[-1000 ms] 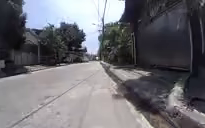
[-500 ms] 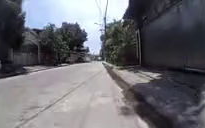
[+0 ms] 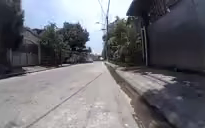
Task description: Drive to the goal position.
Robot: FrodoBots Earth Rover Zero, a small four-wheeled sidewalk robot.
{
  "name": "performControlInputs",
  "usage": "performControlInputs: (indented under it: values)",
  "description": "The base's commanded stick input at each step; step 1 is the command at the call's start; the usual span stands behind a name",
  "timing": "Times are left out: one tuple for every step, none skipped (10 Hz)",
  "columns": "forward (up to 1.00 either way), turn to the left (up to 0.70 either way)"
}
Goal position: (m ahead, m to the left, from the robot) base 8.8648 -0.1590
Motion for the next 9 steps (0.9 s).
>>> performControlInputs:
  values:
    - [1.00,0.00]
    - [1.00,0.00]
    - [1.00,-0.04]
    - [1.00,-0.18]
    - [1.00,-0.35]
    - [1.00,-0.17]
    - [1.00,0.00]
    - [1.00,0.00]
    - [1.00,0.00]
